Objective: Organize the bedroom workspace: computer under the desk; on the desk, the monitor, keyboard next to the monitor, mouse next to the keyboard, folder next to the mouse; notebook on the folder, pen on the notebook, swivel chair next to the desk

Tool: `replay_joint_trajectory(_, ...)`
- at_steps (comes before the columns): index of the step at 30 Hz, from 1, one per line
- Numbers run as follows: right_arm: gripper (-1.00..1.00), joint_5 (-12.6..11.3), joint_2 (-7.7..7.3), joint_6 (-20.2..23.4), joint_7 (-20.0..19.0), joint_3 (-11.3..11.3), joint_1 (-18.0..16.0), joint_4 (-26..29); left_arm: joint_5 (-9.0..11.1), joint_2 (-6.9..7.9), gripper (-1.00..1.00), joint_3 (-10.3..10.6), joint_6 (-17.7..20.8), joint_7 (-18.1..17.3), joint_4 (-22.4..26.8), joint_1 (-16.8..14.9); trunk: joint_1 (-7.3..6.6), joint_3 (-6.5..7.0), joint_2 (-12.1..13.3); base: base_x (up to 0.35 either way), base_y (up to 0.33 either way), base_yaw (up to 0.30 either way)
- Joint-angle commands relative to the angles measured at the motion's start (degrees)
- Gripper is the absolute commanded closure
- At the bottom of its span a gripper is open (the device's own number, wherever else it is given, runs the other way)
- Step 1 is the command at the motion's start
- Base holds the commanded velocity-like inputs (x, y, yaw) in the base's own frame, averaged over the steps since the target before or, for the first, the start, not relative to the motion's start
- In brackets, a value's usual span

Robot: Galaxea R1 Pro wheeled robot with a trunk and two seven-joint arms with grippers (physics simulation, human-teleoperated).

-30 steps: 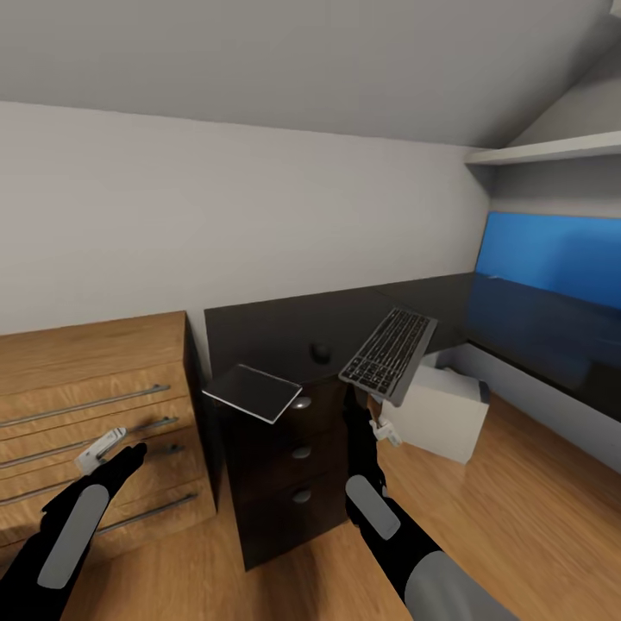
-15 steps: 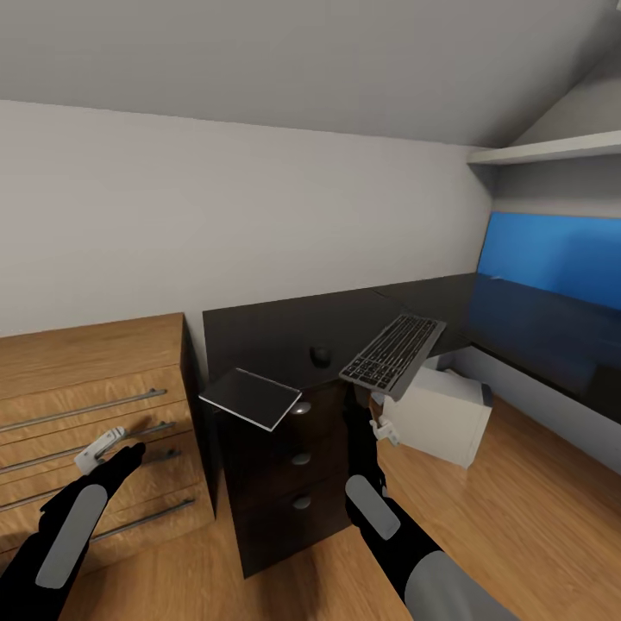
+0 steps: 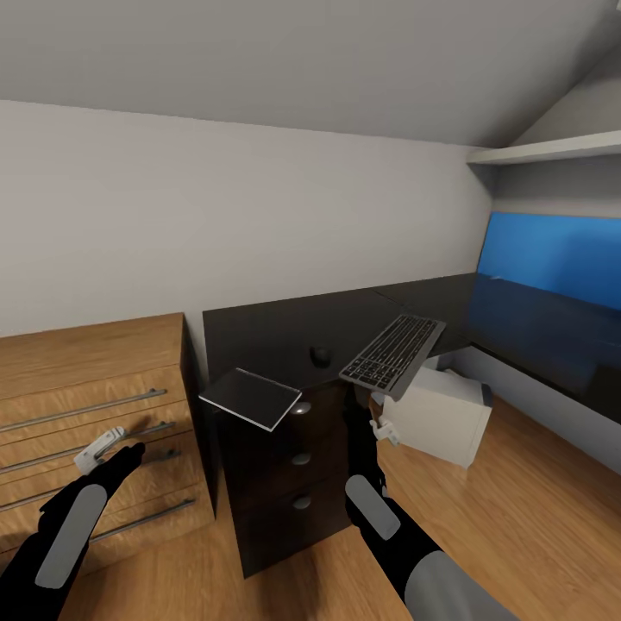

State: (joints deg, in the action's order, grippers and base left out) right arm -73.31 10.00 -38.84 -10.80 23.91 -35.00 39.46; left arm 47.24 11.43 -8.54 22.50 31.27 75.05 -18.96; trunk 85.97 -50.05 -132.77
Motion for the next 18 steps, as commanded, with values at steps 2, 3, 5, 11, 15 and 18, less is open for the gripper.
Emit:
replay_joint_trajectory(2,-1.0,-0.61,0.0,-0.27,-0.36,0.17,-0.07,-0.07,0.46,0.04,-1.0,-0.02,0.18,0.37,0.09,-0.02,-0.01,-0.06,-0.03,0.0,0.0,0.0)
replay_joint_trajectory(3,-1.0,-0.61,0.0,-0.27,-0.36,0.17,-0.07,-0.08,0.47,0.05,-1.0,-0.03,0.18,0.37,0.09,-0.02,-0.01,-0.06,-0.03,0.0,0.0,0.0)
replay_joint_trajectory(5,-1.0,-0.61,0.0,-0.27,-0.36,0.17,-0.07,-0.08,0.46,0.06,-1.0,-0.05,0.18,0.37,0.09,-0.02,-0.01,-0.06,-0.03,0.0,0.0,0.0)
replay_joint_trajectory(11,-1.0,-0.61,0.0,-0.27,-0.36,0.17,-0.07,-0.09,0.47,0.07,-1.0,-0.07,0.18,0.37,0.09,-0.02,-0.01,-0.06,-0.03,0.0,0.0,0.0)
replay_joint_trajectory(15,-1.0,-0.61,0.0,-0.27,-0.36,0.17,-0.07,-0.09,0.45,0.08,-1.0,-0.08,0.18,0.37,0.09,-0.02,-0.01,-0.06,-0.03,0.0,0.0,0.0)
replay_joint_trajectory(18,-1.0,-0.61,0.0,-0.27,-0.36,0.17,-0.07,-0.15,0.44,0.06,-1.0,-0.08,0.18,0.37,0.09,-0.02,-0.01,-0.06,-0.03,0.0,0.0,0.0)
